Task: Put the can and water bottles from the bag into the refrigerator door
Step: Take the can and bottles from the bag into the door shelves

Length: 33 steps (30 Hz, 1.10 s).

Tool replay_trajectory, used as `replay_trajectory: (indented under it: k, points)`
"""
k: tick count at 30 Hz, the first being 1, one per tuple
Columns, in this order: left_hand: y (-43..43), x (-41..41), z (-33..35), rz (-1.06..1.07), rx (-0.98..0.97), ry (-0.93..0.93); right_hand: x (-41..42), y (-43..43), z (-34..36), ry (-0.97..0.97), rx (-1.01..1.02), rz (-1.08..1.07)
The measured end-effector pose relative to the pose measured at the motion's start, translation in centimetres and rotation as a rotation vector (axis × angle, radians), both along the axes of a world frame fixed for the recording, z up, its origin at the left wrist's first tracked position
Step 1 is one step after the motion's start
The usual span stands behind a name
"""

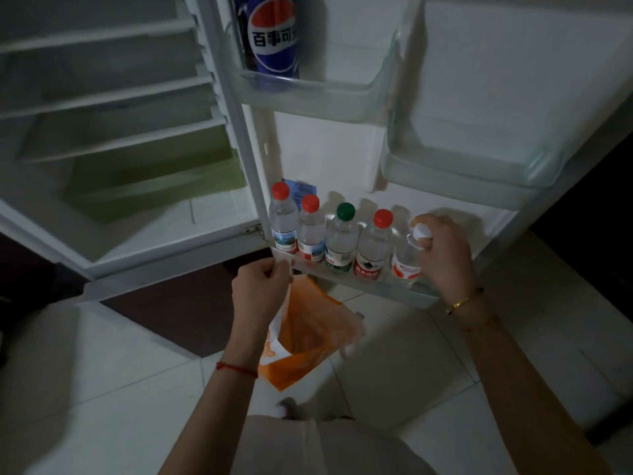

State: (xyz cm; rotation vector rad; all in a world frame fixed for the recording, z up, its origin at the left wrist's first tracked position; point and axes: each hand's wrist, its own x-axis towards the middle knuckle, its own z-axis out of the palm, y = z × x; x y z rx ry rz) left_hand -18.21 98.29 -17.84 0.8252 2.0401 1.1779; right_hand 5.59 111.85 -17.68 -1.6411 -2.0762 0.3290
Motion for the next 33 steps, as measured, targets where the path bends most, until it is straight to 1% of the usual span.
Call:
replay_trajectory:
  k: [4,7,8,13,17,21,23,25,29,33]
  points:
    - [-0.5,0.0,-0.1,0.033,-0.031,0.036,0.1,-0.7,1.1,-0.031,-0.086,-0.004]
    - [-1.2,-0.5,-0.5,0.071,-0.037,0.045,-0.5,-2.1,2.6,-0.079,-0.058,0.046]
    - [-1.5,-0.6,-0.6,0.084,-0.041,0.044,-0.9,-2.6,3.1,-0.067,-0.052,0.086]
    - [-3.7,-1.5,-0.3,0.199,-0.037,0.077,-4.4,-5.2,4.4,0.184,-0.212,0.312]
    - [-6.3,-3.5,-1.1,0.285,-0.069,0.071,-8.3,-7.2,3.6,0.336,-0.278,0.453]
    - [-9.0,-6.2,-2.8,0.374,-0.06,0.054,-12.1,-9.4,1.6,0.551,-0.395,0.538]
    - [-10.0,-7.9,-4.2,0.432,-0.06,0.046,-14.2,-10.4,0.7,0.602,-0.434,0.57]
    - [-11.2,-9.7,-5.7,0.48,-0.084,0.053,-16.2,-11.3,-0.4,0.593,-0.46,0.606]
    - [-13.9,-13.5,-8.3,0.518,-0.136,0.055,-20.4,-13.3,-2.2,0.48,-0.527,0.639]
    - [-17.1,-17.8,-11.1,0.56,-0.214,-0.004,-24.9,-15.4,-3.2,0.463,-0.545,0.64]
